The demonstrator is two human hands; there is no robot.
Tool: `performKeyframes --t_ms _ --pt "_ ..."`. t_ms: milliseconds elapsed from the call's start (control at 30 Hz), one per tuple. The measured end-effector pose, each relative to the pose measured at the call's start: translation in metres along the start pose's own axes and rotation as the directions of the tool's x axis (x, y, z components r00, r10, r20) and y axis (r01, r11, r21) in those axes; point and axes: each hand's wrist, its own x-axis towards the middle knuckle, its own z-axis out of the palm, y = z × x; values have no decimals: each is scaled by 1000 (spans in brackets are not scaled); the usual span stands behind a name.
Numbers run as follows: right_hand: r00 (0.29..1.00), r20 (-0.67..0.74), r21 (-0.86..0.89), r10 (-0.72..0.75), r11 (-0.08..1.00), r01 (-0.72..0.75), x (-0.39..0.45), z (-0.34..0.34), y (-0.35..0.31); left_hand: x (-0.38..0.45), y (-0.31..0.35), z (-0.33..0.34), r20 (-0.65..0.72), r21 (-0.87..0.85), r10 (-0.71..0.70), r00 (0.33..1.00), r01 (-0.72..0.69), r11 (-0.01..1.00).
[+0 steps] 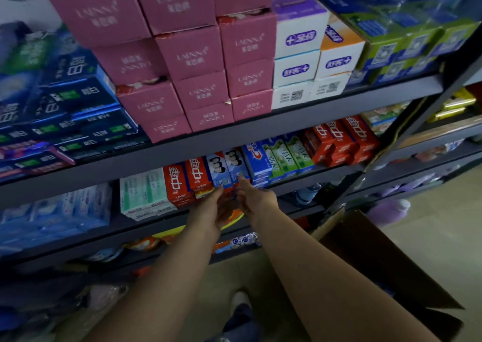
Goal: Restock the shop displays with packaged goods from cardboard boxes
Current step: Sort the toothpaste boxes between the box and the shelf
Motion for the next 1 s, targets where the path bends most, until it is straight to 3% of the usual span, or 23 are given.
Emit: performKeyframes --t_ms 300,467,633,700,833,1000 --pt "999 -6 -24 -43 999 43 5 4 -3 6 -1 -4 -13 -39 46 999 -46 998" --pt "999 -29 -91 28 995 -30 -8 -3 -5 5 -6 -8 13 77 89 996 -90 993" --pt "991 -12 -224 -130 967 124 -39 -60 11 -10 -37 -14 -36 211 108 993 -98 973" --pt "991 -59 -210 -120 972 106 -53 -106 31 -15 -65 -16 -11 338 81 997 -72 938" --pt "962 -273 -165 0 985 -47 -88 -218 96 -20 -133 -5 126 661 21 992 -100 744" --pt "804 -578 -8 139 984 -176 -135 -332 176 -24 -232 45 312 904 -215 925 -219 367"
